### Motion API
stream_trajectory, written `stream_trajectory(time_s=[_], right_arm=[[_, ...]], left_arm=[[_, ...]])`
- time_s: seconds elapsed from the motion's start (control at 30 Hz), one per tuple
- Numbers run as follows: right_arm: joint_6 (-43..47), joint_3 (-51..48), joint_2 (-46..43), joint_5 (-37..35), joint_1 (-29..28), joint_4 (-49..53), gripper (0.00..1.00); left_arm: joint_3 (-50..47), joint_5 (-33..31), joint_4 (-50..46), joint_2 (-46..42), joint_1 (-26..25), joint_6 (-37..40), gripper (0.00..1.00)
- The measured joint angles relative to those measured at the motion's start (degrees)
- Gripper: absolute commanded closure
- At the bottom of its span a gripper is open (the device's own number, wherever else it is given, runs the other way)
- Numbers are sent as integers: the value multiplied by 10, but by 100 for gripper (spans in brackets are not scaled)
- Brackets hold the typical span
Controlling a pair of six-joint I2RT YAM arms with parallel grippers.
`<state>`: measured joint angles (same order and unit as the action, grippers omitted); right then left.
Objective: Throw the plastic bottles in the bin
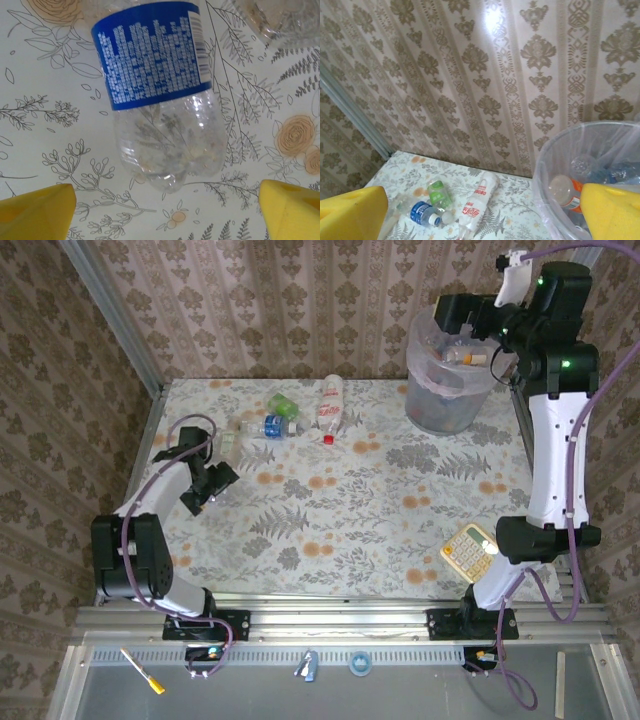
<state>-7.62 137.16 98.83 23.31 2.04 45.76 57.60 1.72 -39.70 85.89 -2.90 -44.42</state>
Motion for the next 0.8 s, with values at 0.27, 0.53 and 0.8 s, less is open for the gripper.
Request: stream_trajectory(time_s=[0.27, 0.53, 0.8], right_arm=[[36, -5, -3, 12, -40, 15, 0], [64, -7, -3, 12, -57, 28, 0], [75, -7, -3, 12, -57, 30, 0]], left_arm=[[-7, 0, 37, 35, 12, -11, 7], [-3, 4, 60, 90, 17, -15, 10], [-2, 6, 67, 106, 20, -23, 29]])
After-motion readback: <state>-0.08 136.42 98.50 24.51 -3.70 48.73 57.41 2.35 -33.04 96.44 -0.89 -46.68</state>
